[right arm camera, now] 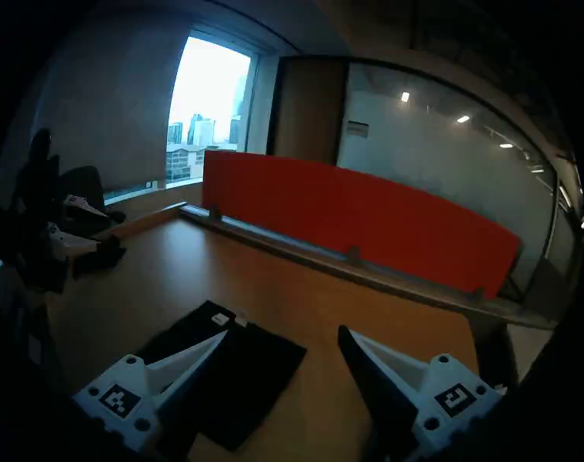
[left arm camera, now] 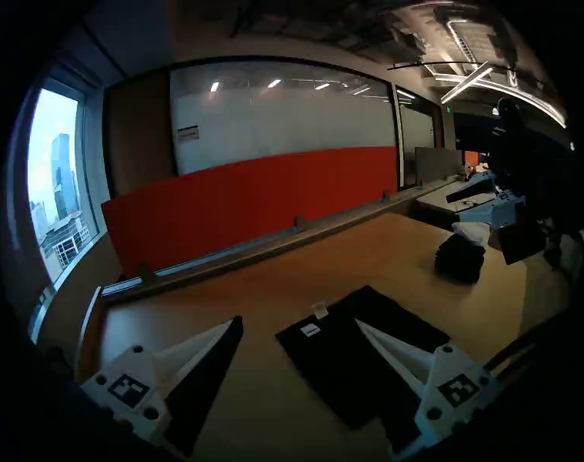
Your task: Fold towel
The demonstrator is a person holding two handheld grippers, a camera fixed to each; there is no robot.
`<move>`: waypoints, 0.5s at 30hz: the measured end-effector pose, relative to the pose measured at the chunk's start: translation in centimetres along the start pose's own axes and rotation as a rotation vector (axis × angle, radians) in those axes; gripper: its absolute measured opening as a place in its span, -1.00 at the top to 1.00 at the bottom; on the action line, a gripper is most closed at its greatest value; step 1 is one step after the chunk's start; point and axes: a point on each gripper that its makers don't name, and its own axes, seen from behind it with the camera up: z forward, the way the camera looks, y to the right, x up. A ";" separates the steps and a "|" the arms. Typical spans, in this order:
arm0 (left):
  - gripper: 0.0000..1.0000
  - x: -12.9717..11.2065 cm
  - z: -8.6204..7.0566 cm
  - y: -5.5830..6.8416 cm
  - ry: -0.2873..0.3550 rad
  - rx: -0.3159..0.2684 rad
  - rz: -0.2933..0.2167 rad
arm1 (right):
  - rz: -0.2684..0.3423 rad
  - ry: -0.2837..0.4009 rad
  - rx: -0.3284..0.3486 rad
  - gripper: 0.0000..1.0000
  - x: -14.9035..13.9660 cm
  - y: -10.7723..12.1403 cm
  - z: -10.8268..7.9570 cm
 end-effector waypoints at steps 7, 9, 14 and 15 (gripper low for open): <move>-0.95 -2.5 0.5 1.5 -0.025 -0.026 -0.005 | 0.009 -0.026 0.026 -1.00 -2.2 -0.9 0.7; -0.94 -3.2 0.7 1.8 -0.032 -0.033 -0.007 | 0.007 -0.032 0.032 -1.00 -2.9 -1.1 0.8; -0.94 -4.9 1.2 2.8 -0.052 -0.054 -0.002 | -0.002 -0.056 0.046 -1.00 -4.9 -1.8 1.3; -0.94 -5.2 1.3 3.1 -0.057 -0.058 -0.001 | -0.004 -0.060 0.049 -1.00 -5.2 -1.9 1.4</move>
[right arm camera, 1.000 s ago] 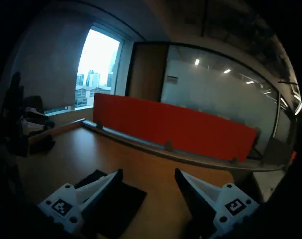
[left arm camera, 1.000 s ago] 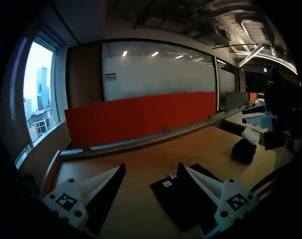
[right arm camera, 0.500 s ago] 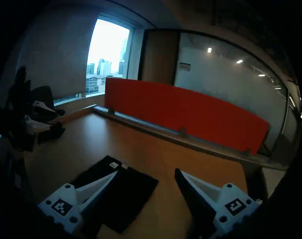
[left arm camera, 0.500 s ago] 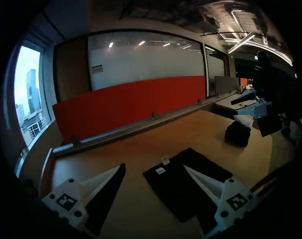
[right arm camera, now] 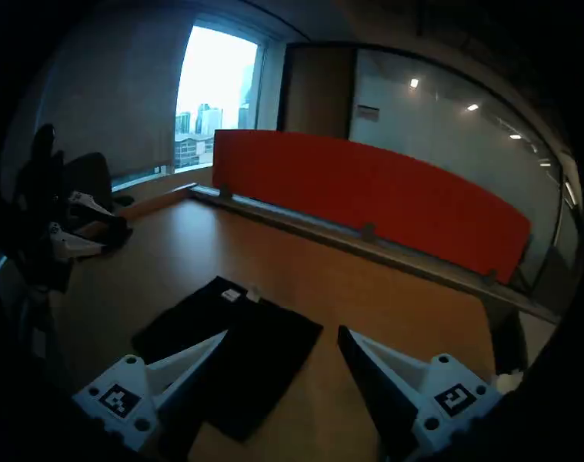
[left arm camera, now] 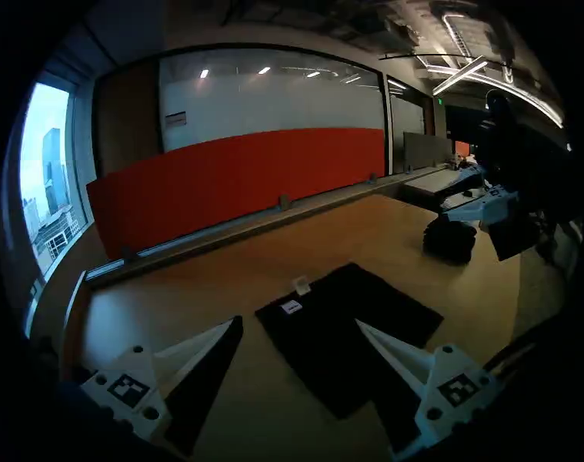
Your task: Fold towel
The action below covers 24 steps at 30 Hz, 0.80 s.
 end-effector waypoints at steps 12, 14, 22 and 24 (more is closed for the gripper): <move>-0.94 -4.7 1.5 2.2 -0.069 -0.046 0.013 | -0.028 -0.053 0.028 -1.00 -4.6 -1.3 1.9; -0.95 -5.6 1.8 2.6 -0.083 -0.053 0.019 | -0.030 -0.062 0.031 -1.00 -5.3 -1.5 2.2; -0.95 -8.6 2.4 3.8 -0.127 -0.079 0.032 | -0.044 -0.100 0.055 -1.00 -8.1 -2.6 3.4; -0.94 -9.2 2.6 4.1 -0.137 -0.083 0.032 | -0.047 -0.110 0.061 -1.00 -8.8 -2.8 3.6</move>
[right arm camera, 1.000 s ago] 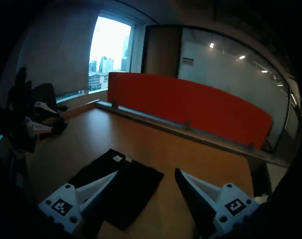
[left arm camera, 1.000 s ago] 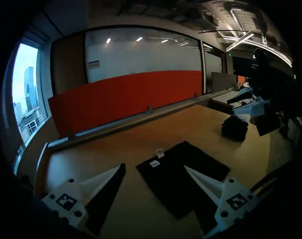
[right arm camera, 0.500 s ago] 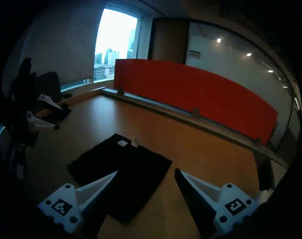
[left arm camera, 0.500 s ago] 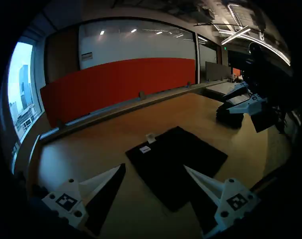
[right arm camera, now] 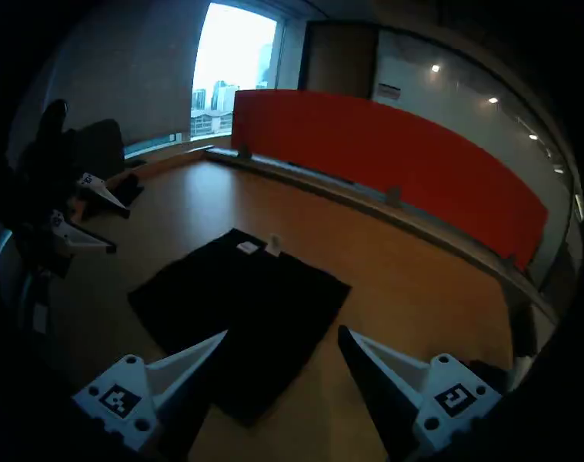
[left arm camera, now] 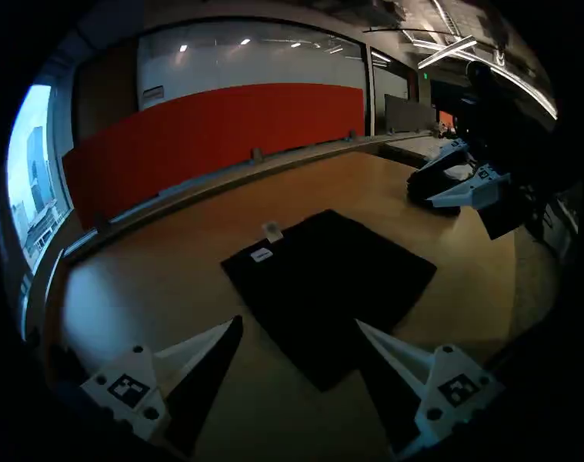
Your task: Fold towel
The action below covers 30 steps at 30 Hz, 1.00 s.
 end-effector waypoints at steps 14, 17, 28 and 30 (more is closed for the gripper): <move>-0.94 -4.1 2.2 1.3 -0.070 -0.032 0.014 | -0.005 -0.074 0.038 -1.00 -5.0 -1.6 1.9; -0.94 -4.7 2.7 1.5 -0.080 -0.041 0.016 | -0.010 -0.090 0.048 -1.00 -5.9 -2.0 2.2; -0.95 -7.5 4.5 2.4 -0.136 -0.082 0.039 | -0.033 -0.164 0.086 -1.00 -10.0 -3.3 2.7; -0.94 -7.9 4.8 2.6 -0.146 -0.089 0.041 | -0.036 -0.176 0.093 -1.00 -10.6 -3.4 2.7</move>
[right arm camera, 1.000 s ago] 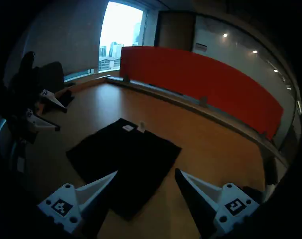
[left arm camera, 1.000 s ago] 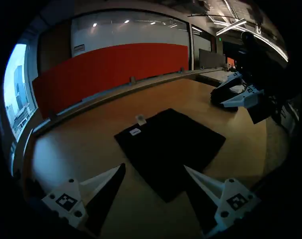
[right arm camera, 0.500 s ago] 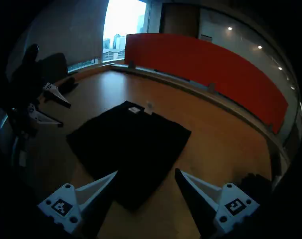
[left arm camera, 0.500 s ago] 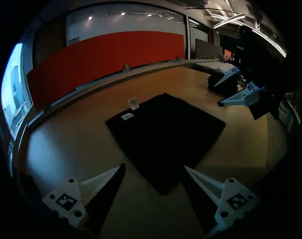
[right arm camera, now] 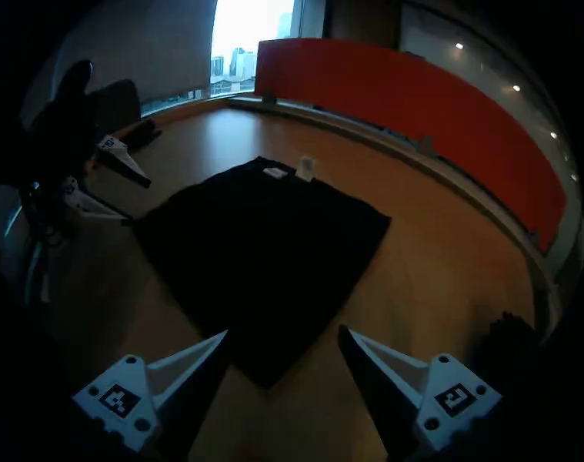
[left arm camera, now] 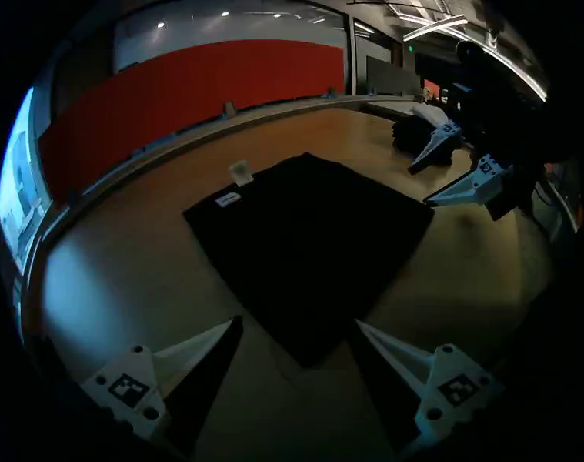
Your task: Fold towel
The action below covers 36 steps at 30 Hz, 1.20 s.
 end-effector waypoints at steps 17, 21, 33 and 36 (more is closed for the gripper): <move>-0.94 -2.4 1.6 1.1 -0.082 -0.051 -0.009 | -0.005 -0.072 0.046 -1.00 -3.0 -1.1 0.5; -0.94 -2.7 1.7 1.2 -0.100 -0.058 -0.005 | 0.003 -0.075 0.055 -1.00 -3.1 -1.1 0.6; -0.93 -2.8 1.8 1.3 -0.130 -0.066 -0.006 | 0.031 -0.083 0.082 -0.90 -3.3 -1.4 0.7; -0.93 -2.7 1.8 1.3 -0.142 -0.066 -0.007 | 0.028 -0.083 0.087 -0.82 -3.3 -1.5 0.7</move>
